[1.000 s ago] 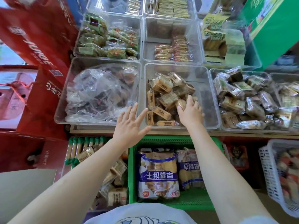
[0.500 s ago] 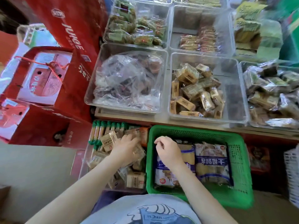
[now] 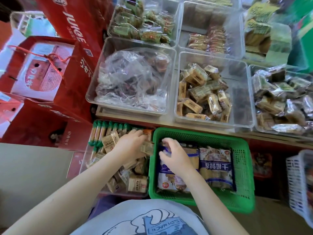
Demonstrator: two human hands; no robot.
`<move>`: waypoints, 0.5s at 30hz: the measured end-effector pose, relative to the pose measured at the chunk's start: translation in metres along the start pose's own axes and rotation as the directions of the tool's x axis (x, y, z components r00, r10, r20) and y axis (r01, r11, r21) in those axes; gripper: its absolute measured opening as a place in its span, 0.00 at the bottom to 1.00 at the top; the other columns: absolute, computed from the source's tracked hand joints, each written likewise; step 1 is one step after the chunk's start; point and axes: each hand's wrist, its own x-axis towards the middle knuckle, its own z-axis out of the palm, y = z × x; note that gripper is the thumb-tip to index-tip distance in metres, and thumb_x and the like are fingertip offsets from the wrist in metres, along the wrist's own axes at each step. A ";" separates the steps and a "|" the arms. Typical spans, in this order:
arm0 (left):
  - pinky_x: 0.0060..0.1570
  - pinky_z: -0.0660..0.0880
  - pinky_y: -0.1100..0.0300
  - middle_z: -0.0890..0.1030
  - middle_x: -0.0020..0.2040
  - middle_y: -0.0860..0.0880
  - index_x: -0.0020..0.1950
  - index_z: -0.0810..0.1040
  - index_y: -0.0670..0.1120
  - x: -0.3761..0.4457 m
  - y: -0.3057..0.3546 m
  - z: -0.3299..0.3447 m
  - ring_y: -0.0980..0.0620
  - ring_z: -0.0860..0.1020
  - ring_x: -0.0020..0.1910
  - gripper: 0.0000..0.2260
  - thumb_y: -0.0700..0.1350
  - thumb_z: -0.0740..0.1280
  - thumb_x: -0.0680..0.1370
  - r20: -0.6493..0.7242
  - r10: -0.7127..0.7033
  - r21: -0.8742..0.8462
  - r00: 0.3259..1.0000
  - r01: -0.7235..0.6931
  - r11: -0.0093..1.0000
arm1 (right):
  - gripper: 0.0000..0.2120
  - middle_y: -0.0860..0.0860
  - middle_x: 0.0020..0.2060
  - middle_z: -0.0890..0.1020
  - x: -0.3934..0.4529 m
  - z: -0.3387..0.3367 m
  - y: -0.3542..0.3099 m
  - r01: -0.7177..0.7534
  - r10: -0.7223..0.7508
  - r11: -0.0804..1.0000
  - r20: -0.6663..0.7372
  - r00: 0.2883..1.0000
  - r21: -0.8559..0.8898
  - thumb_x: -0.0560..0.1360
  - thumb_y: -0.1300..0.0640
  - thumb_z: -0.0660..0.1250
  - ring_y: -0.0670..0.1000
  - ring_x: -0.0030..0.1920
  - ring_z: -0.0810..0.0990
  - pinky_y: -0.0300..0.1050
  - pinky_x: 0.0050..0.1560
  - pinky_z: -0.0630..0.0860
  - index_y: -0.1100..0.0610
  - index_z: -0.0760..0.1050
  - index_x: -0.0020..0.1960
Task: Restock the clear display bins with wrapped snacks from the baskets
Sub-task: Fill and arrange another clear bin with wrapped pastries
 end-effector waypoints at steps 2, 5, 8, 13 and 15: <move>0.54 0.77 0.48 0.76 0.61 0.47 0.67 0.75 0.47 -0.004 0.005 -0.021 0.45 0.73 0.60 0.28 0.54 0.76 0.70 -0.241 0.121 -0.100 0.963 -0.149 0.984 | 0.30 0.45 0.70 0.68 0.000 -0.014 -0.014 0.132 -0.131 0.988 0.017 0.991 -0.083 0.77 0.50 0.69 0.46 0.71 0.64 0.45 0.70 0.66 0.49 0.62 0.76; 0.62 0.72 0.45 0.76 0.64 0.45 0.67 0.76 0.49 0.001 0.018 -0.044 0.43 0.73 0.63 0.29 0.56 0.76 0.68 -0.517 0.165 -0.129 0.840 -0.267 0.955 | 0.32 0.48 0.70 0.70 0.003 -0.035 -0.031 0.236 -0.266 0.951 -0.139 0.954 -0.201 0.75 0.56 0.72 0.48 0.71 0.66 0.48 0.72 0.67 0.52 0.62 0.75; 0.71 0.64 0.45 0.70 0.72 0.45 0.75 0.67 0.50 0.014 0.023 -0.059 0.45 0.68 0.71 0.34 0.56 0.73 0.72 -0.607 -0.010 -0.233 0.795 -0.166 0.958 | 0.31 0.49 0.67 0.74 0.013 -0.060 -0.037 0.237 -0.329 0.930 -0.355 0.875 -0.280 0.74 0.57 0.73 0.49 0.68 0.71 0.43 0.67 0.68 0.55 0.66 0.74; 0.78 0.50 0.48 0.63 0.78 0.46 0.80 0.57 0.49 0.026 0.005 -0.049 0.46 0.58 0.78 0.32 0.57 0.63 0.79 -0.429 -0.141 -0.182 0.892 0.068 0.981 | 0.25 0.54 0.55 0.76 0.049 -0.101 -0.030 -0.011 -0.114 0.983 -0.653 0.749 -0.184 0.75 0.54 0.71 0.53 0.50 0.76 0.46 0.40 0.74 0.58 0.65 0.66; 0.78 0.45 0.48 0.62 0.78 0.46 0.80 0.56 0.48 0.025 0.003 -0.037 0.46 0.56 0.79 0.33 0.57 0.61 0.79 -0.358 -0.097 -0.079 0.929 0.073 0.994 | 0.22 0.56 0.58 0.74 0.063 -0.107 -0.024 -0.089 -0.050 0.976 -0.599 0.799 -0.201 0.76 0.55 0.70 0.55 0.51 0.75 0.48 0.44 0.73 0.58 0.65 0.65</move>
